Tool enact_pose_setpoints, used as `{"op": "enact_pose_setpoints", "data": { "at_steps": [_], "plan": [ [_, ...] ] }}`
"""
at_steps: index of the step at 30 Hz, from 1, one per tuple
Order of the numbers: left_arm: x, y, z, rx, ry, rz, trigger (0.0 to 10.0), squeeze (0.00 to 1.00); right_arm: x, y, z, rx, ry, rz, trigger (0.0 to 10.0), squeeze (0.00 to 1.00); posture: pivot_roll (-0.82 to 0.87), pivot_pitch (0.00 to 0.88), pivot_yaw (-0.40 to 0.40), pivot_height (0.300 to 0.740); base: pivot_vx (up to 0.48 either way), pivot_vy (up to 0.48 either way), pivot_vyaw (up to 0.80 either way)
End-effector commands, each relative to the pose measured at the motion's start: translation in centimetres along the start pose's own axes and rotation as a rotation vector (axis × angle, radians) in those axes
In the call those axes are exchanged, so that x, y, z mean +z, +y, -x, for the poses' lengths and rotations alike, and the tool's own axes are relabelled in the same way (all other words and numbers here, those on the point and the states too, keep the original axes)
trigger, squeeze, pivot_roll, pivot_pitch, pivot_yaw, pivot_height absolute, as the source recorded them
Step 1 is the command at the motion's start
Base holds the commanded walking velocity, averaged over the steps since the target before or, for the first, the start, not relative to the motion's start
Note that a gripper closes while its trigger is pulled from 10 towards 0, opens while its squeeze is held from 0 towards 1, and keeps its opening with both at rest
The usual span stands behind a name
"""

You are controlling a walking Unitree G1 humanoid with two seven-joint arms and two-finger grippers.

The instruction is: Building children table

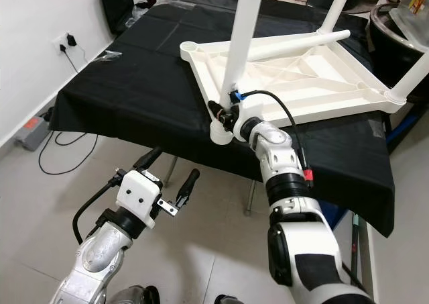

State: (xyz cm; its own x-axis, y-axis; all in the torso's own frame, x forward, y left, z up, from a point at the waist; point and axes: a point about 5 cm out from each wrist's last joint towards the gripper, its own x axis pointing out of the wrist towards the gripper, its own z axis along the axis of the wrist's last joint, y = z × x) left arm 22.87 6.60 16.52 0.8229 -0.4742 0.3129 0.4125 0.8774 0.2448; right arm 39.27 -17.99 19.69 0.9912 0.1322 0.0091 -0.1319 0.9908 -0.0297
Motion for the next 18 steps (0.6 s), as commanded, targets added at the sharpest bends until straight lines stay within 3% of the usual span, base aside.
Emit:
{"op": "enact_pose_setpoints", "data": {
  "at_steps": [1,2,3,4,6,7,10,11,13,14,16,18],
  "plan": [
    [-0.2,-0.1,0.2,-0.007,0.014,0.000,10.0,0.00,-0.9,-2.9,1.4,-0.282,0.027,0.009,0.0,0.00,0.15,0.156,-0.058,0.740,0.000,0.000,0.00],
    [-0.2,-0.1,0.2,-0.010,0.016,-0.002,10.0,0.00,-1.3,-3.2,2.6,-0.458,0.040,-0.001,0.0,0.00,0.15,0.157,-0.054,0.740,0.000,0.000,0.00],
    [-0.2,-0.1,0.2,-0.010,0.016,-0.002,10.0,0.00,-1.3,-3.2,2.6,-0.458,0.040,-0.001,0.0,0.00,0.15,0.157,-0.054,0.740,0.000,0.000,0.00],
    [-0.2,-0.1,0.2,-0.013,0.017,-0.004,10.0,0.00,-1.4,-2.6,3.7,-0.589,0.043,-0.024,0.0,0.00,0.15,0.158,-0.055,0.740,0.000,0.000,0.00],
    [-0.2,-0.1,0.2,-0.013,0.017,-0.004,10.0,0.00,-1.4,-2.6,3.7,-0.589,0.043,-0.024,0.0,0.00,0.15,0.158,-0.055,0.740,0.000,0.000,0.00],
    [-0.3,-0.1,0.1,-0.013,0.018,-0.007,10.0,0.00,-1.4,-1.5,4.4,-0.662,0.044,-0.056,0.0,0.00,0.16,0.159,-0.055,0.740,0.000,0.000,0.00],
    [-0.3,-0.1,0.1,-0.012,0.019,-0.009,10.0,0.00,-1.3,-0.3,4.6,-0.690,0.046,-0.088,0.0,0.00,0.16,0.163,-0.059,0.740,0.000,0.000,0.00],
    [-0.3,-0.1,0.1,-0.010,0.020,-0.010,10.0,0.00,-1.1,1.3,4.5,-0.681,0.050,-0.125,0.0,0.00,0.16,0.164,-0.059,0.740,0.000,0.000,0.00],
    [-0.3,-0.1,0.1,-0.010,0.020,-0.010,10.0,0.00,-1.1,1.3,4.5,-0.681,0.050,-0.125,0.0,0.00,0.16,0.164,-0.059,0.740,0.000,0.000,0.00],
    [-0.3,-0.1,0.1,-0.007,0.022,-0.011,10.0,0.00,-0.9,2.9,4.0,-0.633,0.049,-0.151,10.0,0.00,0.16,0.165,-0.061,0.740,0.000,0.000,0.00],
    [-0.3,-0.1,0.1,-0.007,0.022,-0.011,10.0,0.00,-0.9,2.9,4.0,-0.633,0.049,-0.151,10.0,0.00,0.16,0.165,-0.061,0.740,0.000,0.000,0.00],
    [-0.2,0.0,0.1,-0.003,0.022,-0.010,10.0,0.00,-0.4,5.1,3.1,-0.517,0.035,-0.198,10.0,0.00,0.16,0.169,-0.063,0.740,0.000,0.000,0.00]
  ]
}}
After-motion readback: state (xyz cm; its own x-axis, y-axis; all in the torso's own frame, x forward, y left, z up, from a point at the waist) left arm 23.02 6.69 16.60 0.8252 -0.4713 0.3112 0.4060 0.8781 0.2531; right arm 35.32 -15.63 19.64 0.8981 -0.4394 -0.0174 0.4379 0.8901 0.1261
